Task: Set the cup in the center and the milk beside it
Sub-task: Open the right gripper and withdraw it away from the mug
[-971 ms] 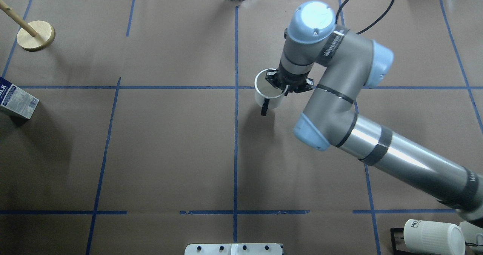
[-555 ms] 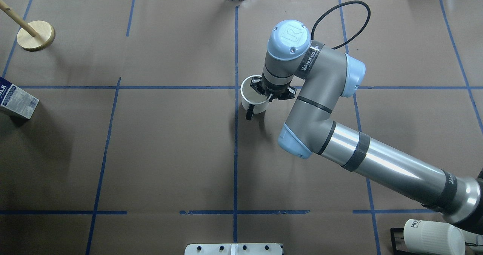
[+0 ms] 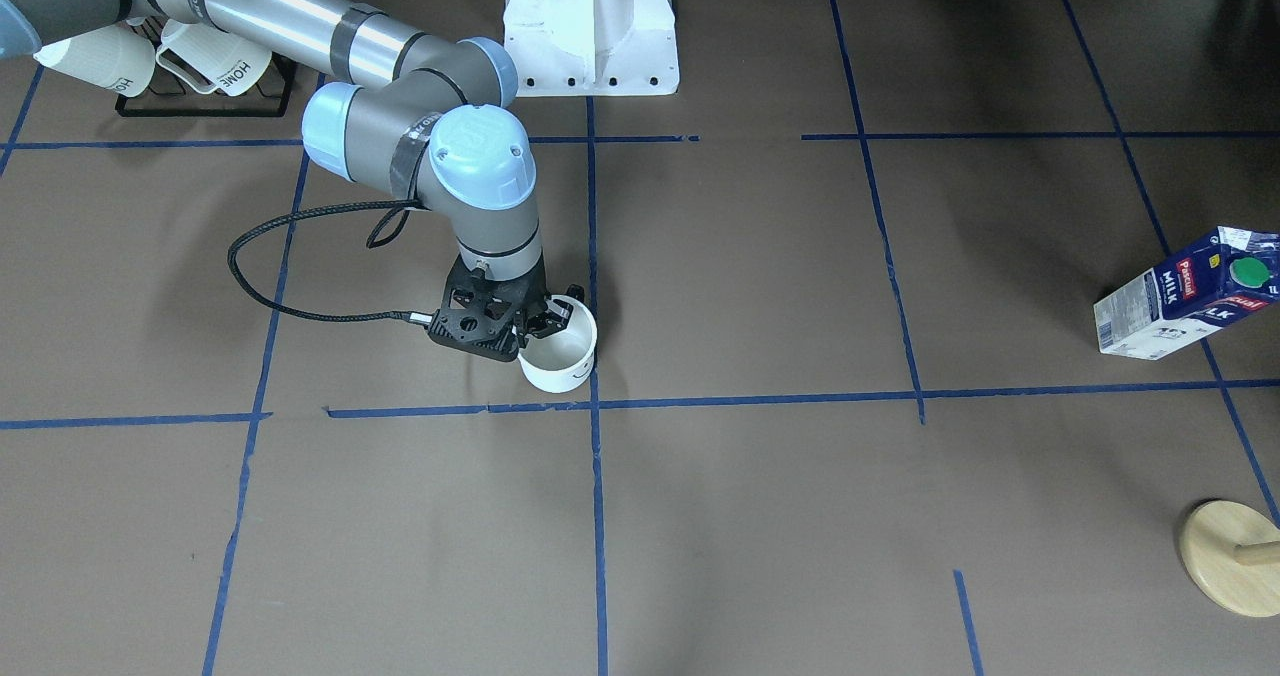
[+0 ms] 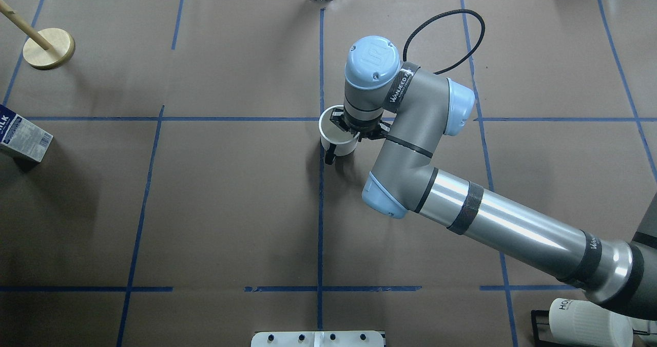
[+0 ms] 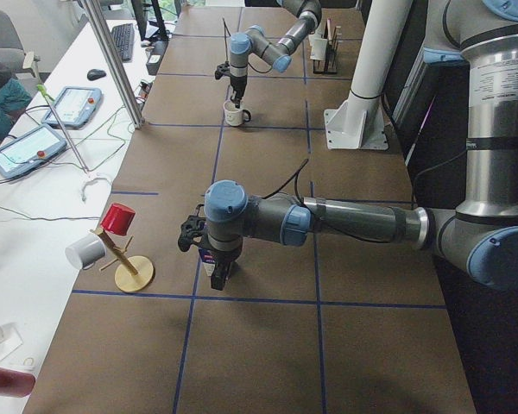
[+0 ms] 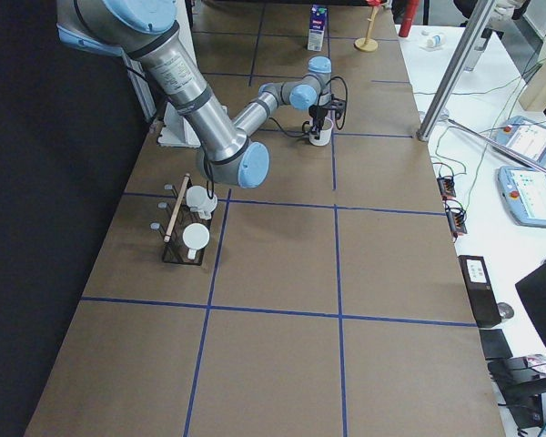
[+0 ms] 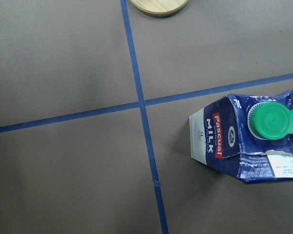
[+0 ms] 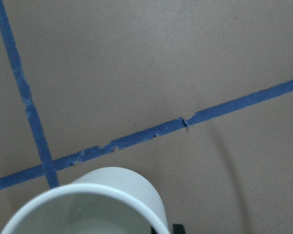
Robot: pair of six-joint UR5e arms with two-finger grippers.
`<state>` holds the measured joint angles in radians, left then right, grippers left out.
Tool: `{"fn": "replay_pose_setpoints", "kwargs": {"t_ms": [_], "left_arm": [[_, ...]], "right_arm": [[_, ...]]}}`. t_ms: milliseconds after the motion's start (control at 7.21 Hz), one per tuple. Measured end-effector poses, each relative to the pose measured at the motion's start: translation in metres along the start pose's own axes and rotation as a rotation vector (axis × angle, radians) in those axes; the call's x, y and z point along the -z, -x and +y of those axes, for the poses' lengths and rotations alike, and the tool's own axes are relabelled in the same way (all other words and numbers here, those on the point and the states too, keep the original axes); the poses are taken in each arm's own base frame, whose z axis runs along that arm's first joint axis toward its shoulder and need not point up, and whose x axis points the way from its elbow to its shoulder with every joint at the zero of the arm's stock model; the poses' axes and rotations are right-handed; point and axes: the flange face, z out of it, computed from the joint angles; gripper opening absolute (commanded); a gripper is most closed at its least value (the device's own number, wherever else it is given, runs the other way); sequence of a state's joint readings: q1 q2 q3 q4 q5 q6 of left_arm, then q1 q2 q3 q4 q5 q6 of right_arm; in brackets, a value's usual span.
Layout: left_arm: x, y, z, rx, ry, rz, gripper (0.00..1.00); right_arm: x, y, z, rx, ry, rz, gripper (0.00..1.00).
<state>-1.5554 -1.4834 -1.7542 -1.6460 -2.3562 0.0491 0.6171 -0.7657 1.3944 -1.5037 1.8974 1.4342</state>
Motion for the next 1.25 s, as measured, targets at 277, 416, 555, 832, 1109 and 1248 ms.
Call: {"fn": "replay_pose_setpoints", "kwargs": {"t_ms": [277, 416, 555, 832, 1109, 1248], "left_arm": [[0.0, 0.0, 0.0, 0.0, 0.0, 0.0, 1.0], [0.0, 0.0, 0.0, 0.0, 0.0, 0.0, 1.0], [0.0, 0.0, 0.0, -0.001, -0.001, 0.0, 1.0], [0.002, -0.002, -0.001, -0.007, -0.006, -0.002, 1.0], [0.009, -0.01, -0.006, -0.021, -0.021, 0.01, 1.0], [0.014, -0.018, -0.012, -0.028, -0.031, 0.036, 1.0]], "right_arm": [[0.007, 0.0, 0.002, 0.012, -0.001, -0.013, 1.0], [0.018, 0.0, 0.002, 0.018, -0.001, -0.029, 1.0], [0.037, 0.0, 0.001, 0.036, -0.004, -0.038, 1.0], [0.095, -0.02, -0.014, 0.141, -0.011, -0.012, 1.0], [0.145, -0.08, -0.075, 0.235, 0.014, -0.004, 1.0], [0.156, -0.118, -0.106, 0.284, 0.016, 0.001, 1.0]]}}
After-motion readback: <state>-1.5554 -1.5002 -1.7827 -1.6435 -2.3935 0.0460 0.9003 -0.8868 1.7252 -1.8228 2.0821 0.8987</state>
